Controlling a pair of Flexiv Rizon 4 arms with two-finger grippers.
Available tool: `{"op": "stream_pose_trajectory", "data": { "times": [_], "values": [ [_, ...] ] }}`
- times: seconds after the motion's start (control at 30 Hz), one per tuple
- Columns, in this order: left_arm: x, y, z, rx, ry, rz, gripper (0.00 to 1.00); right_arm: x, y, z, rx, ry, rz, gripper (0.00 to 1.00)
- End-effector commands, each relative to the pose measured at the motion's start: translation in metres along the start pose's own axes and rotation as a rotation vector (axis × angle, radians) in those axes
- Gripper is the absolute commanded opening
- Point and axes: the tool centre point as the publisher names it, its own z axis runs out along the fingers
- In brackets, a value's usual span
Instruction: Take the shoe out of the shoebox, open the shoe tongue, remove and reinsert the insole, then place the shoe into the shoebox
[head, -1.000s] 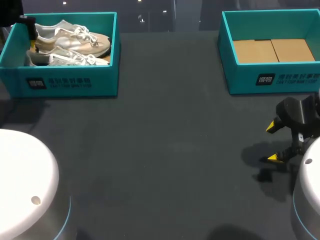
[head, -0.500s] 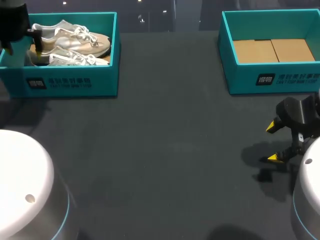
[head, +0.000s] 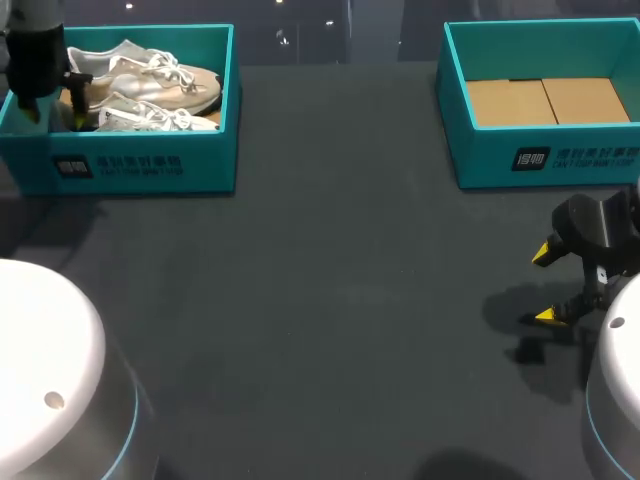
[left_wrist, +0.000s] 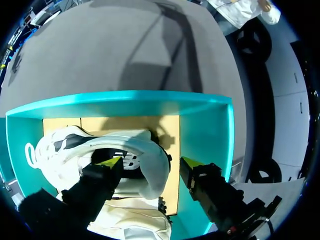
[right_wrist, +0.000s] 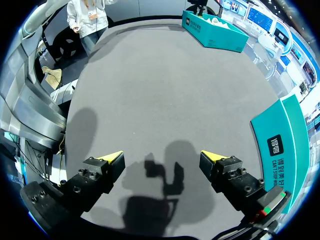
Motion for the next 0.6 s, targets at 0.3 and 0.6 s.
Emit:
{"op": "stream_pose_trajectory", "data": {
  "times": [0.3,0.6],
  "values": [
    [0.003,0.001,0.019,0.027,0.026,0.013,0.69,0.002,0.000,0.000,0.003,-0.003,0.001,1.00],
    [0.006,0.002,0.030,0.042,0.052,0.020,0.75,0.002,0.000,0.000,0.003,-0.003,0.001,1.00]
  ]
}}
